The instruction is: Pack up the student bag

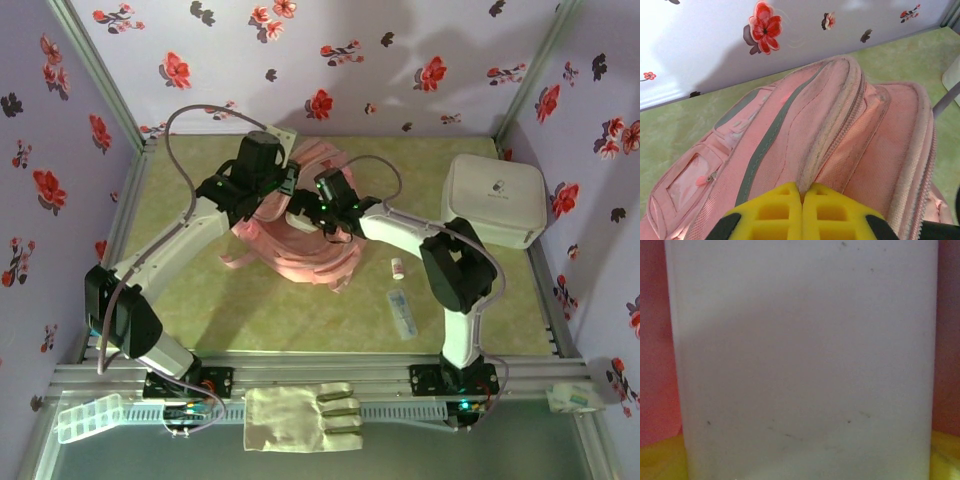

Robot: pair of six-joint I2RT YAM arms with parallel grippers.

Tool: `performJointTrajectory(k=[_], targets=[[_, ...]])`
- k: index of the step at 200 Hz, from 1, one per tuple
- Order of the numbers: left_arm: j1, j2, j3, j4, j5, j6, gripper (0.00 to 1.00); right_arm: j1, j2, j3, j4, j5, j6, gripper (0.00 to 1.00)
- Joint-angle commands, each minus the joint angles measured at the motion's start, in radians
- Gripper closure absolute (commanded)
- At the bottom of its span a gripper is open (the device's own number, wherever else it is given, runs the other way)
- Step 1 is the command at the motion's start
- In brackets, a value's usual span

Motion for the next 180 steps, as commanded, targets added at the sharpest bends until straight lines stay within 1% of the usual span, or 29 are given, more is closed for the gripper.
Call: performJointTrajectory(k=[1,21,59,72,95,139,146,180], targets=[[0.015,-0.07,0.064,0.174,0.013,-0.031,1.0,-0.025,0.015,0.038,0.183,0.007,0.032,0.1],[0.018,-0.067,0.054,0.191,0.03,-0.026,1.0,-0.026,-0.009,-0.024,0.279,-0.002,0.047,0.07],[0.021,-0.068,0.033,0.203,0.055,-0.03,1.0,-0.028,-0.064,-0.133,0.333,-0.016,0.064,0.08],[0.022,-0.068,0.03,0.198,0.057,-0.031,1.0,-0.028,-0.074,-0.151,0.34,-0.027,0.065,0.07],[0.025,-0.073,0.018,0.195,0.069,-0.033,1.0,-0.028,-0.093,-0.177,0.361,-0.034,0.065,0.01],[0.026,-0.069,0.014,0.187,0.087,-0.024,1.0,-0.028,-0.119,-0.171,0.314,-0.038,0.031,0.01],[0.028,-0.068,0.014,0.186,0.087,-0.027,1.0,-0.028,-0.123,-0.176,0.305,-0.035,0.032,0.01],[0.029,-0.069,-0.004,0.183,0.093,-0.034,1.0,-0.019,-0.173,-0.247,0.255,0.013,0.031,0.12]])
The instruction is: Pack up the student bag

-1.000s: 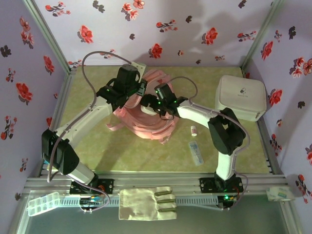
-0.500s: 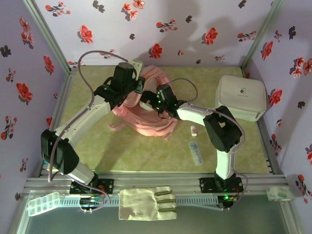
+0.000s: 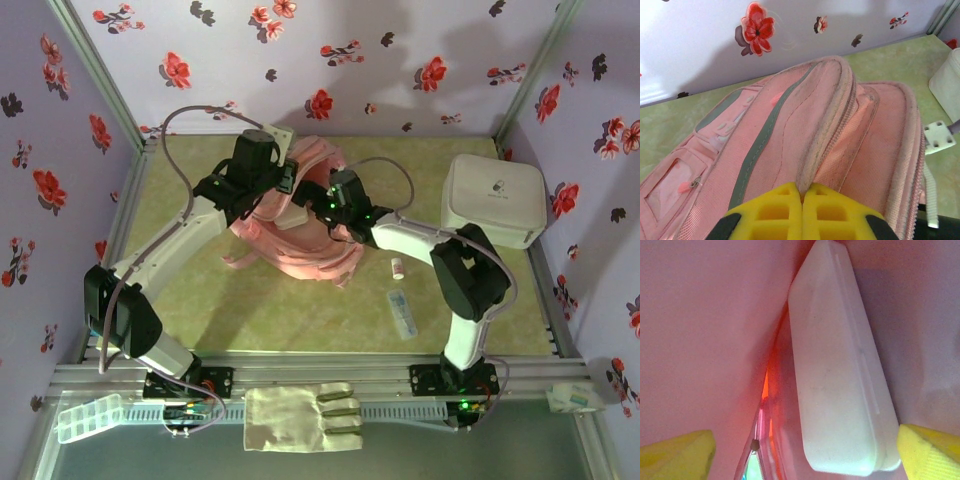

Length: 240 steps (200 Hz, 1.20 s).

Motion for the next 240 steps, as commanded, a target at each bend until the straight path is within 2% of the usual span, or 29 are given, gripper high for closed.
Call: performJointTrajectory(k=[1,35,55,83,126,213,240], targets=[[0.008,-0.067,0.011,0.153,0.02,-0.019,1.0,0.004,-0.06,-0.057,-0.053,0.042,-0.016,0.12],[0.007,-0.066,0.004,0.137,0.043,-0.018,1.0,0.046,-0.091,-0.074,-0.104,0.023,-0.044,0.27],[0.008,-0.059,0.008,0.124,0.05,-0.016,1.0,0.059,-0.063,-0.079,-0.077,0.011,-0.004,0.37],[0.008,-0.05,0.017,0.105,0.052,-0.014,1.0,0.063,-0.005,-0.067,-0.002,0.0,0.077,0.45],[0.008,-0.051,0.018,0.098,0.074,-0.023,1.0,0.08,0.061,-0.013,0.034,0.016,0.098,0.47],[0.016,-0.042,0.023,0.086,0.08,-0.044,1.0,0.03,0.26,0.18,0.123,0.05,0.052,0.58],[0.022,-0.036,0.029,0.081,0.08,-0.056,1.0,0.026,0.244,0.158,0.136,0.035,0.053,0.56]])
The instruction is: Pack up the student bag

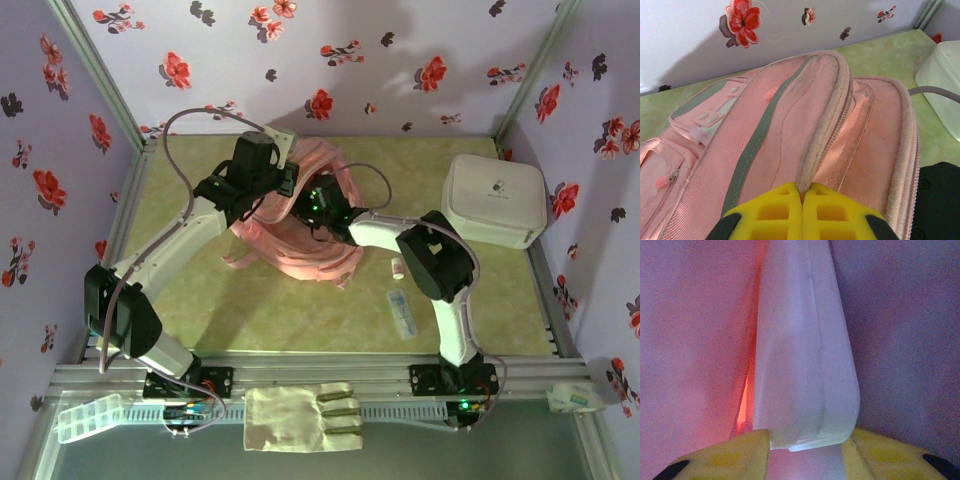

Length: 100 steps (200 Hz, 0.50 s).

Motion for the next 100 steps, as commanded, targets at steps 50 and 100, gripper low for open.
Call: performJointTrajectory(k=[50,100], targets=[[0.017,-0.019,0.053,0.075,0.049,-0.071,1.0,-0.036,-0.257,-0.215,0.093,-0.02,0.071,0.35],[0.018,0.005,0.017,0.094,0.075,-0.113,1.0,-0.067,-0.518,-0.458,0.024,0.093,0.135,0.33]])
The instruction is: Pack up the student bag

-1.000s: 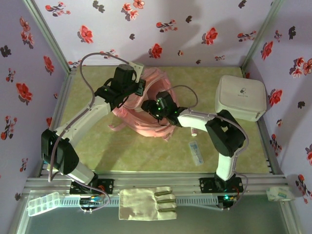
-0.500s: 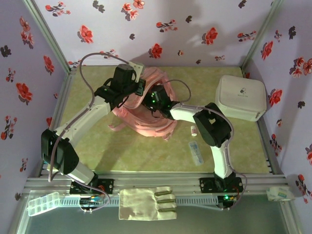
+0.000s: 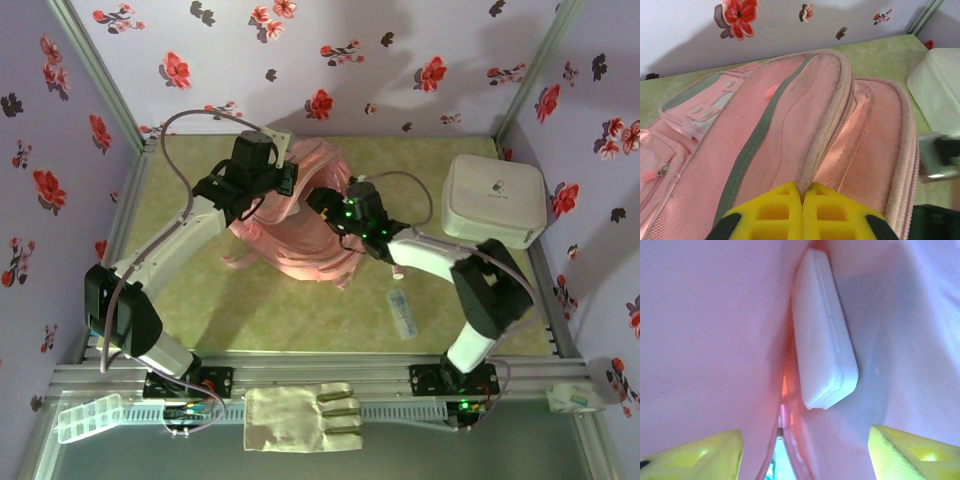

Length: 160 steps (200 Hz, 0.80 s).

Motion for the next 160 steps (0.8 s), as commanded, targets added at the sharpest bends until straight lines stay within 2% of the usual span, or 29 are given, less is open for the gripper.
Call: performJointTrajectory(k=[1,14,21,50,70,94,126,160], targets=[[0.007,0.002,0.016,0.097,0.034,-0.049,1.0,-0.012,-0.087,-0.082,-0.026,0.077,0.048,0.32],[0.006,0.024,0.011,0.09,0.056,-0.054,0.97,-0.012,-0.154,-0.119,-0.077,0.143,0.042,0.32],[0.006,0.035,0.01,0.081,0.072,-0.059,0.92,-0.012,-0.197,-0.142,-0.108,0.187,0.035,0.31],[0.015,0.045,-0.025,0.065,0.136,-0.127,0.53,-0.013,-0.359,-0.196,-0.264,0.367,-0.022,0.29],[0.039,0.027,-0.058,0.084,0.159,-0.164,0.4,-0.014,-0.428,-0.198,-0.372,0.431,-0.06,0.28],[0.082,-0.015,-0.121,0.112,0.162,-0.212,0.3,-0.012,-0.458,-0.207,-0.415,0.434,-0.092,0.25],[0.186,-0.098,-0.295,0.2,0.163,-0.331,0.22,0.004,-0.41,-0.189,-0.437,0.354,-0.12,0.25],[0.322,-0.157,-0.499,0.27,0.207,-0.472,0.22,0.056,-0.309,-0.142,-0.419,0.305,-0.146,0.25]])
